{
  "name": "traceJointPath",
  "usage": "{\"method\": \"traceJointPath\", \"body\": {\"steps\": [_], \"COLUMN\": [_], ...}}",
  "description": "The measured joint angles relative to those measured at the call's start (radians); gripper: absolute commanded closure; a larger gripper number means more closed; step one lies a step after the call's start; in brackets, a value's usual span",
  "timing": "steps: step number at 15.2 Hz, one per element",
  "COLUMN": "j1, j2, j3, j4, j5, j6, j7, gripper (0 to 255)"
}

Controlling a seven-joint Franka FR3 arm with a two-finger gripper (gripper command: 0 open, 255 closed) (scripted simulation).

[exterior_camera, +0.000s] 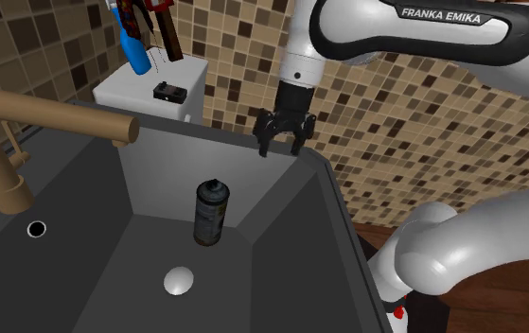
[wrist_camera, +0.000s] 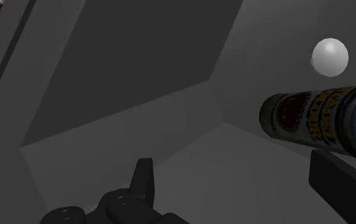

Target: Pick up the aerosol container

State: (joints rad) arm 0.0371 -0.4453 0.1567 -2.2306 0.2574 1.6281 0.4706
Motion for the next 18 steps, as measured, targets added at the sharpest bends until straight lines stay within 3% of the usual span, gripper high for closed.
{"method": "traceJointPath", "body": {"steps": [11,18], "j1": [0.054,0.060], "j2": [0.351,0.414], "j3": [0.113,0.122], "j4": [0.181,0.166], "j5": [0.170,0.186], "j6": [0.106,0.174], "j7": [0.281,0.285], "gripper": [0,0]}}
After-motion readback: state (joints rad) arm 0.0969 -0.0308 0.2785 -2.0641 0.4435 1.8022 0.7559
